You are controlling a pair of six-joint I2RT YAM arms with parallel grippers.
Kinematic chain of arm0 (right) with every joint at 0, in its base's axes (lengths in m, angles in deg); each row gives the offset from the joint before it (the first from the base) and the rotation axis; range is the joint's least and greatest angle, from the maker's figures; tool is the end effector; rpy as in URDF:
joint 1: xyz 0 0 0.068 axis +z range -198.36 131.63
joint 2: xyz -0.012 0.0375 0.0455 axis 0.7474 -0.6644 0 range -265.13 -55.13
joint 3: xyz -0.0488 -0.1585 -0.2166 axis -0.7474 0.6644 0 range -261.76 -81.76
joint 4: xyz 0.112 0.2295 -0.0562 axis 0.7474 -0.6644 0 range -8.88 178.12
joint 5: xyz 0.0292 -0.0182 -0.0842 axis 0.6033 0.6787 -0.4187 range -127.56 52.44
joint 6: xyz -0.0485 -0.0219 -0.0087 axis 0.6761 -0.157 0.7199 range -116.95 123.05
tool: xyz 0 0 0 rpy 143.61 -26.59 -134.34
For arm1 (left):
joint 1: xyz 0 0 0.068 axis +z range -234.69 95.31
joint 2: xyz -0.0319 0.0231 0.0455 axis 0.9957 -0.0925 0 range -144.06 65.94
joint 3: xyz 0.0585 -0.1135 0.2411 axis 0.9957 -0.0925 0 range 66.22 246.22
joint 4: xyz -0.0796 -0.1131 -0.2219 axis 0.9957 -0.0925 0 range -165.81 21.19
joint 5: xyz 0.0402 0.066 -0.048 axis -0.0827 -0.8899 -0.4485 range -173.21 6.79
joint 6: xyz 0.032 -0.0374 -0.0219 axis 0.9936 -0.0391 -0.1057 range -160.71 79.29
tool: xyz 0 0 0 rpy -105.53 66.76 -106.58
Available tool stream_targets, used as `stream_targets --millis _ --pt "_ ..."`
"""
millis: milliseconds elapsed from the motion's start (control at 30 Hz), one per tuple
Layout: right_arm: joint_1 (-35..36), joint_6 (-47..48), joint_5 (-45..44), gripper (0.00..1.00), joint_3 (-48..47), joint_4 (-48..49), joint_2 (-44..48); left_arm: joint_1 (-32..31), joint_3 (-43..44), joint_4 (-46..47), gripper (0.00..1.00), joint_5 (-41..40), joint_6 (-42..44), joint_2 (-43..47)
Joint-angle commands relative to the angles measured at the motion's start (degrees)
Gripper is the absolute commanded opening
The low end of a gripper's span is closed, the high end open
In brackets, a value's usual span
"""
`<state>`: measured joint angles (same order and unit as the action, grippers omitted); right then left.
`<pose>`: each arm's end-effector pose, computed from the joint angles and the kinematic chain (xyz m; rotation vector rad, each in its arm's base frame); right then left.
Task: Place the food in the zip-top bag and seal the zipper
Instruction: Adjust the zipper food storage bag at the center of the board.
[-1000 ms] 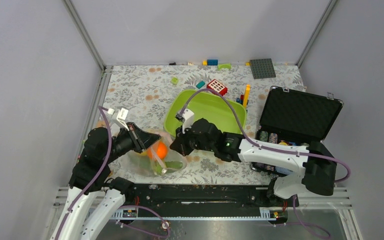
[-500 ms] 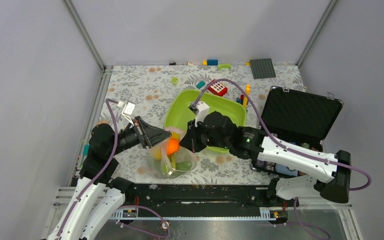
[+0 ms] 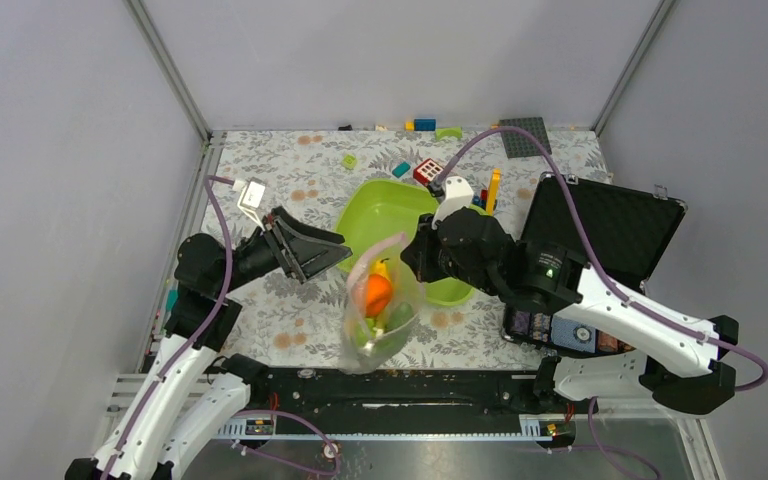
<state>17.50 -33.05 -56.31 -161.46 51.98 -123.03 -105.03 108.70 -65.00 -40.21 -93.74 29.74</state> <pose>0.1113 0.2202 0.4225 -0.3165 2.0436 0.8171 0.1252 -0.0723 0.3735 0.2529 1.6268 -1.5330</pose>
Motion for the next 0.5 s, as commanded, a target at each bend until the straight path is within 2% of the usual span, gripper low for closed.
stream_targets --millis 0,200,300,467 --pt "-1.69 -0.82 -10.71 0.0 -3.93 -3.89 1.56 0.07 -0.36 7.37 0.99 2.29 -3.12 -0.27" --pt "-5.23 -1.66 -13.8 0.0 -8.19 -6.13 0.65 0.04 1.28 -2.9 0.99 -2.97 2.63 2.51" --pt "-5.22 -0.61 -16.78 0.0 -11.25 -7.59 -0.32 -0.44 0.55 -3.72 0.99 -4.4 4.32 4.86" --pt "-5.27 3.03 -19.7 0.0 -14.64 -7.88 -2.04 -5.12 -0.14 -6.0 0.99 -6.72 8.87 5.88"
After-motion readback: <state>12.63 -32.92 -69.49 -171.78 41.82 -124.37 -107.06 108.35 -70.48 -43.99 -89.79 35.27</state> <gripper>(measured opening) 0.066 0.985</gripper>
